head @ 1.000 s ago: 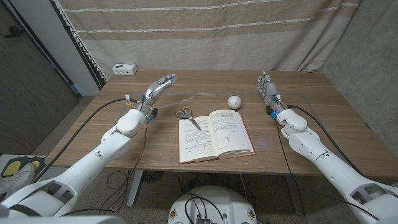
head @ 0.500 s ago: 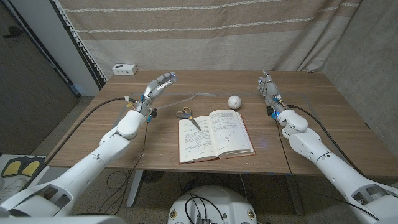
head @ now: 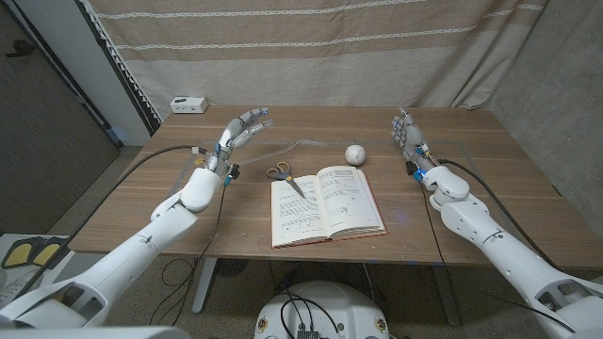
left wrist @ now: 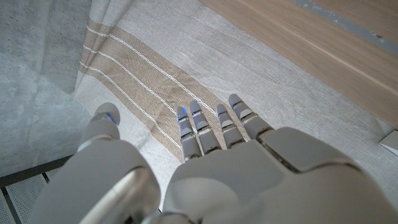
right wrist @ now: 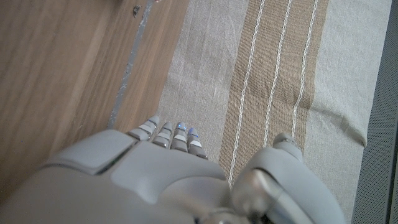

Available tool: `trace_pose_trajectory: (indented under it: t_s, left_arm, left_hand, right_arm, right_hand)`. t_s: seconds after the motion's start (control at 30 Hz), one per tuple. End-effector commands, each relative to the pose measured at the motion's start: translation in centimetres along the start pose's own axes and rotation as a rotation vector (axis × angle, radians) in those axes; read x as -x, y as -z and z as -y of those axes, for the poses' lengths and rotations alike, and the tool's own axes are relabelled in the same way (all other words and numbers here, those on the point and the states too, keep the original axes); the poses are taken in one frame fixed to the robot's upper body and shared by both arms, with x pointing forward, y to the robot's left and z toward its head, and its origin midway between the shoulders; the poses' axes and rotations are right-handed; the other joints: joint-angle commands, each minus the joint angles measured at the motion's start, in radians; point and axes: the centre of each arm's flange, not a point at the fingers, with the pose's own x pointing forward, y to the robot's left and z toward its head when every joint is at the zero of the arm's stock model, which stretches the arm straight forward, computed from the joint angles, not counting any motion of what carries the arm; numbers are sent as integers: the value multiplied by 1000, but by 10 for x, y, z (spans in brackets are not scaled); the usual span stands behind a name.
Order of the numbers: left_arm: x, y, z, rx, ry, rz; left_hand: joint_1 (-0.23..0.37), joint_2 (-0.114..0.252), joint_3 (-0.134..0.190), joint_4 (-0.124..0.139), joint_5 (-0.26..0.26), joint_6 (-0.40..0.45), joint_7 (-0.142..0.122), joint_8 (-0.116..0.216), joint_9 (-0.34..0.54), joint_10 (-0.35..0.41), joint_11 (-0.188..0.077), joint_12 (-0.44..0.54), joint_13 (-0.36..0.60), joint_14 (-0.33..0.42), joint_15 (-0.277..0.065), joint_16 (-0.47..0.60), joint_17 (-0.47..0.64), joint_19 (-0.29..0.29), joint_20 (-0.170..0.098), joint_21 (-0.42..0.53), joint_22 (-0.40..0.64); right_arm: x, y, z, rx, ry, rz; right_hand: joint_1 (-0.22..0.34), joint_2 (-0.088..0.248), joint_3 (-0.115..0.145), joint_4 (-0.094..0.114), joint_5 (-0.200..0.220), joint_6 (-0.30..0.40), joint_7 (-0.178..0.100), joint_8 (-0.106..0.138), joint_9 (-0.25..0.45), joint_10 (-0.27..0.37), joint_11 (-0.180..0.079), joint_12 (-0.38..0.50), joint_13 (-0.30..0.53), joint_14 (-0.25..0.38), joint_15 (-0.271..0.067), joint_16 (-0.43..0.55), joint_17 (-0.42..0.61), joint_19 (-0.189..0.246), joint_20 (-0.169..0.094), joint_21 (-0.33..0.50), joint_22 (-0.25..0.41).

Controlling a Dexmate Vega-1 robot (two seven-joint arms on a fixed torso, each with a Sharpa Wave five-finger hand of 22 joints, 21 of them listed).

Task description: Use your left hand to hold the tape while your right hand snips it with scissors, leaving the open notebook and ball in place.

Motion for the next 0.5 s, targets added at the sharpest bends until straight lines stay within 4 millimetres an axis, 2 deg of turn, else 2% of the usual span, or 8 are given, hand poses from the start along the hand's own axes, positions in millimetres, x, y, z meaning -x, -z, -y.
trace_pose_trajectory:
  t_s: [0.03,0.17,0.27,0.33,0.43,0.5]
  left_arm:
    - [2,-14,6,-102,13,42]
    - [6,-18,8,-118,-17,59]
    - [10,-18,9,-127,-43,66]
    - [11,-19,9,-145,-44,74]
    - [13,-20,8,-170,-63,98]
    - [13,-21,6,-190,-64,111]
  left_hand:
    - [11,-4,-5,2,10,19,-1,10,2,25,-2,10,5,16,-172,3,4,8,-105,4,2]
    - [8,-7,-11,5,15,19,-15,6,1,40,-5,14,6,31,-172,6,4,14,-105,5,2]
    - [-22,-18,-35,17,24,-8,-30,-11,1,57,-12,17,7,55,-173,10,6,23,-105,5,3]
    - [-37,-19,-50,21,34,39,-23,3,2,76,-12,21,8,68,-175,10,7,27,-107,4,3]
    - [-43,-19,-59,22,43,64,-25,8,2,92,-8,25,8,80,-177,10,7,37,-112,6,2]
    - [-43,-17,-67,19,55,109,-24,21,2,113,-10,30,8,95,-179,10,7,46,-115,6,2]
  right_arm:
    - [4,-2,7,1,-10,5]
    - [4,-2,8,-5,-11,5]
    - [5,-1,7,1,-11,10]
    - [6,-1,5,-7,-6,9]
    - [8,-1,4,5,-10,12]
    - [9,-2,3,8,-7,17]
  right_hand:
    - [10,5,-7,0,8,7,2,3,5,3,-6,5,4,-3,-6,4,2,-8,0,1,2]
    - [12,6,-7,0,10,7,2,3,5,3,-9,5,4,-5,-9,3,2,-9,-1,1,2]
    - [13,7,-8,-1,11,8,-2,3,5,0,-16,4,4,-5,-10,3,1,-10,0,0,2]
    - [14,7,-8,-2,12,9,-3,3,5,2,-15,5,4,-4,-13,3,1,-5,-4,2,2]
    - [17,8,-9,-3,13,12,-6,4,5,6,-22,6,4,2,-15,5,1,2,-5,5,2]
    - [18,8,-9,-4,14,13,-8,4,4,6,-24,6,4,2,-17,5,1,3,-5,5,2]
